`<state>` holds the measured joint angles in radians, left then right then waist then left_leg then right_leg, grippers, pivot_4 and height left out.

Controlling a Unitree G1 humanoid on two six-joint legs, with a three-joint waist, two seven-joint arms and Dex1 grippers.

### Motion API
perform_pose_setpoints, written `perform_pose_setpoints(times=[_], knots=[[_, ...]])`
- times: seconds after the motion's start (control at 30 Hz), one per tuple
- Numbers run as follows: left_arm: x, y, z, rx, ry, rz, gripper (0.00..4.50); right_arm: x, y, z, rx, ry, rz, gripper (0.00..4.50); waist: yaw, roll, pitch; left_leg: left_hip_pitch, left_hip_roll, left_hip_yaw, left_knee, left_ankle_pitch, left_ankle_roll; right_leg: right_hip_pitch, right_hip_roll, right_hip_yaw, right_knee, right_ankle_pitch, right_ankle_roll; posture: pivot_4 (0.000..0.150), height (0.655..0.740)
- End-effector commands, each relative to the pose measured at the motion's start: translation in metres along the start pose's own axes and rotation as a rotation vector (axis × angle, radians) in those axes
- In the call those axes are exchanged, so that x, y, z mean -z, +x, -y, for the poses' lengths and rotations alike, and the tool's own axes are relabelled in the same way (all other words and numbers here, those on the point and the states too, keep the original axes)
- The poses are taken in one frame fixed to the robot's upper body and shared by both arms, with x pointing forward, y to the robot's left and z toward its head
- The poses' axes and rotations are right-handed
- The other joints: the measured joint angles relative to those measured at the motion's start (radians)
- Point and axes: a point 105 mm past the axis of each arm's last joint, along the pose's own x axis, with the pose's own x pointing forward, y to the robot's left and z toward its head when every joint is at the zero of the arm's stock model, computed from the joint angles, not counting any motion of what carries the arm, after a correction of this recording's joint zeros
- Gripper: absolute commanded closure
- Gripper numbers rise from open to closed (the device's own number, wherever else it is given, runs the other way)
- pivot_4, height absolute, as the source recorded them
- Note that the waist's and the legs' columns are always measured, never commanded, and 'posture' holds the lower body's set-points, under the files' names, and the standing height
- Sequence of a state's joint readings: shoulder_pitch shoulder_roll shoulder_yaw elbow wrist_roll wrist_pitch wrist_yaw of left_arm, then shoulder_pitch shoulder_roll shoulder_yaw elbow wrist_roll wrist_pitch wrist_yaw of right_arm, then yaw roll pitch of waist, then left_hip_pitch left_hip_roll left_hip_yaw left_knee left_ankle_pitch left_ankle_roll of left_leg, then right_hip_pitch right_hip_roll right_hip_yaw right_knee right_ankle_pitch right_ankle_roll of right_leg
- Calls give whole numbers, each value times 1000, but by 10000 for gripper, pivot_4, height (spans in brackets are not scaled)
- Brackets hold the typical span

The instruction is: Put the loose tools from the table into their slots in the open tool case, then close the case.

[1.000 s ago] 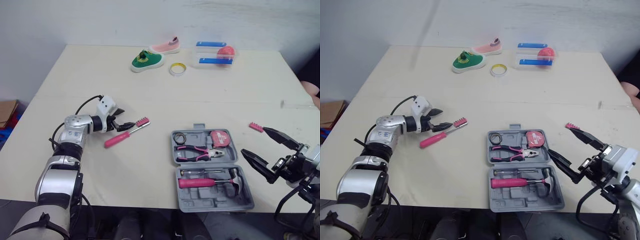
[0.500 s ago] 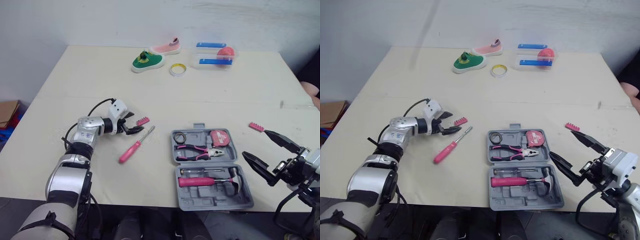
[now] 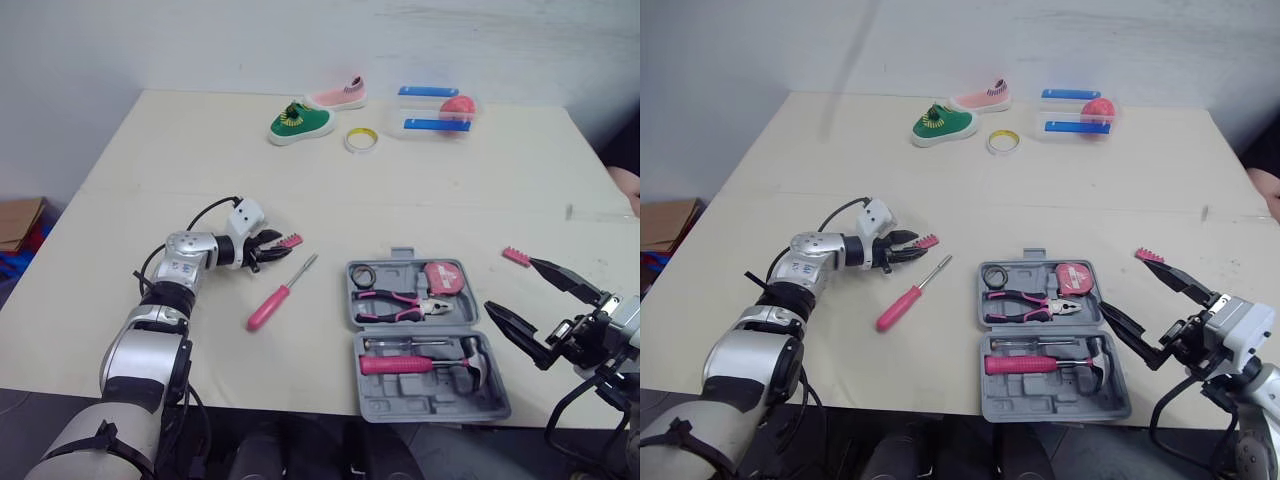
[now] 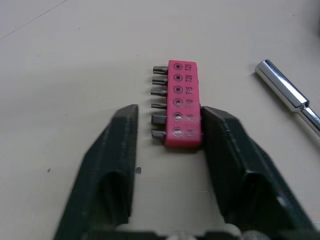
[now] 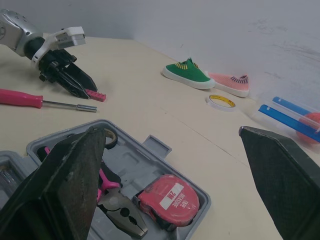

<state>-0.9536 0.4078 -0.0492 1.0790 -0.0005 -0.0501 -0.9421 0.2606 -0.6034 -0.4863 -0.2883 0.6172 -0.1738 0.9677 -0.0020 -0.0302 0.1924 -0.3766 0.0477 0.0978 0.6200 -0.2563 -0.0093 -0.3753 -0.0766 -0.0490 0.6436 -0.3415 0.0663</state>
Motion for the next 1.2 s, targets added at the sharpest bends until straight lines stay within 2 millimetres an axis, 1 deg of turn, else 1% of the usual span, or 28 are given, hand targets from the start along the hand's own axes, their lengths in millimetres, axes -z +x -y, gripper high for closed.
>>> perform_pose_setpoints(times=[0.03,0.17,0.2,0.3,0.37,0.43,0.5,0.6,0.63,0.67,0.7,0.73,0.77,0.83,0.93,1.03,1.1,1.2], knots=[[26,4,13,45,-48,-65,38800,-8,-5,1,28,-34,23,0,1,0,0,0,0,0,0,0,0,0,0,0,0,0,0,1500,7400],[17,1,15,69,-31,7,38800,-7,-8,-1,34,-32,13,0,0,0,0,0,0,0,0,0,1,0,0,0,0,0,0,1500,7400],[12,-2,15,74,-4,39,38800,-7,-9,-2,36,-32,10,0,-1,0,0,0,0,0,0,0,1,0,0,0,0,0,0,1500,7400],[-13,-19,10,71,125,175,38800,-6,-11,-3,27,-39,-7,0,-2,0,0,1,0,0,0,-1,1,0,0,0,0,0,0,1500,7400],[-30,-32,16,124,243,243,38800,-6,-13,-5,12,-38,-21,0,-3,-1,0,0,1,0,0,-1,0,0,0,1,0,0,0,1500,7400],[-39,-39,30,205,329,277,38800,-7,-16,-6,-3,-35,-35,0,-1,-1,0,-1,1,-1,0,0,-1,-1,0,2,0,0,-1,1500,7400],[-44,-45,44,277,381,282,38800,-7,-19,-6,-16,-30,-50,0,-1,0,0,-2,1,-1,0,0,-1,-1,0,3,0,0,-1,1500,7400],[-49,-53,72,376,411,289,38800,-6,-25,-8,-48,-22,-81,0,-1,0,0,-1,0,-1,0,-1,1,1,-1,4,0,0,-1,1500,7400],[-49,-55,84,414,404,288,38800,-5,-27,-10,-65,-18,-96,0,-1,0,0,-1,0,-2,0,-1,1,1,-1,4,0,0,-1,1500,7400],[-42,-55,108,493,423,240,38800,-5,-29,-13,-85,-5,-108,0,-1,0,0,-1,1,-2,0,-1,1,1,-1,4,0,0,-1,1500,7400],[-37,-56,126,551,433,206,38800,-5,-30,-16,-99,5,-116,0,-3,0,0,-1,1,-2,0,-1,1,1,-1,4,0,0,-1,1500,7400],[-34,-58,139,585,438,184,38800,-6,-31,-17,-107,11,-120,0,-5,1,-1,-2,1,-2,0,-1,2,0,-1,4,-1,-1,-1,1500,7400],[-35,-55,149,582,410,167,38800,-5,-34,-22,-130,29,-135,0,-3,1,-1,-1,1,-2,-1,-1,2,1,-1,5,-1,-1,-2,1500,7400],[-40,-49,157,535,345,153,38801,-4,-38,-29,-167,50,-164,0,-1,1,0,-1,1,-3,0,-1,2,1,-1,5,0,-1,-2,1500,7400],[-48,-44,164,495,287,141,38800,-4,-41,-31,-189,61,-185,0,1,1,-1,-1,1,-5,1,1,2,2,-1,5,1,-1,-2,1500,7400],[-56,-28,192,534,269,98,38800,-4,-47,-30,-202,80,-203,0,2,1,-1,0,0,-4,0,1,2,3,-1,5,0,-1,-2,1500,7400],[-58,-23,207,566,252,71,38800,-4,-49,-29,-207,84,-207,0,2,1,-1,-1,0,-4,0,0,3,3,-1,5,-1,-1,-2,1500,7400],[-61,-16,221,587,251,42,38800,-5,-50,-29,-211,92,-206,0,0,1,-1,-1,1,-4,0,-1,3,2,0,5,-2,-1,-2,1500,7400]])
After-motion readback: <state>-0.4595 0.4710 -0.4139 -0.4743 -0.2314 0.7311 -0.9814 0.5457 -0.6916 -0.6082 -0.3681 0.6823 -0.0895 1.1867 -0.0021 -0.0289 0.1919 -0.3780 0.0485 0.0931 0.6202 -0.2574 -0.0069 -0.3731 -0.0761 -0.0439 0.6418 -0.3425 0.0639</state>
